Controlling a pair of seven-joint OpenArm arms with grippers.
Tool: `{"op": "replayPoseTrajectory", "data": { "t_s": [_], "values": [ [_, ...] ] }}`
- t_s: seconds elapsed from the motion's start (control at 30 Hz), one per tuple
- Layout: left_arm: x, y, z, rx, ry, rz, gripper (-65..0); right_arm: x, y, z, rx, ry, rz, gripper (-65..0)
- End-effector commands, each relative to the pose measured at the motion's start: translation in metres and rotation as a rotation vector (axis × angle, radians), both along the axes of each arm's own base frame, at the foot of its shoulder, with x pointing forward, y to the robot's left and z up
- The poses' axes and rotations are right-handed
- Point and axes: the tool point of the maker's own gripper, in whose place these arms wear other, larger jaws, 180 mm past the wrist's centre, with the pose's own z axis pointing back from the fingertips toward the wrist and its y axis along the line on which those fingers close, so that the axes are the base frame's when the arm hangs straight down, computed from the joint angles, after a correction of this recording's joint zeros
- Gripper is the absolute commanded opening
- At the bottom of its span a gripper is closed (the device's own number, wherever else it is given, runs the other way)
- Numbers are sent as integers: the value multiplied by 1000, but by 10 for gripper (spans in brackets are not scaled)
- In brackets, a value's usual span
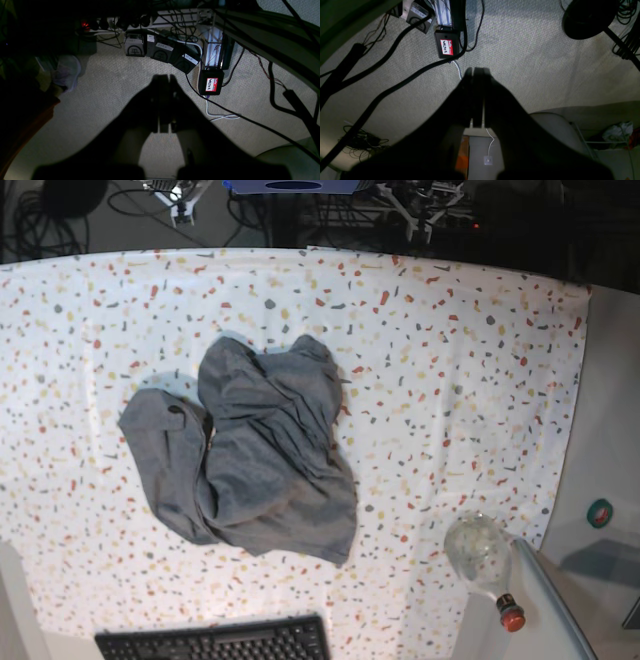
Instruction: Layout the t-shirt on the table in an organized manner, then fold the t-shirt properly
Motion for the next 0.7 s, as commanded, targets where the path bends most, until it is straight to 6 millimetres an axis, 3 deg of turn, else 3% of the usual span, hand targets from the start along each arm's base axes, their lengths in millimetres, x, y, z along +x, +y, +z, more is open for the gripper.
{"op": "replayPoseTrajectory", "data": {
  "t_s": [0.0, 0.37, 0.5, 0.67],
  "values": [
    [-1, 3, 0, 8, -2, 1, -650, -5, -1, 0, -6, 9, 5, -650],
    [-2, 3, 0, 8, 0, 1, -650, 5, -2, 0, -7, -14, 6, -650],
    [-3, 3, 0, 8, 3, 1, -650, 6, -11, 0, -20, -16, 8, -650],
    [-10, 14, 1, 25, 14, -1, -650, 5, -14, 0, -25, -14, 7, -650]
  ]
}}
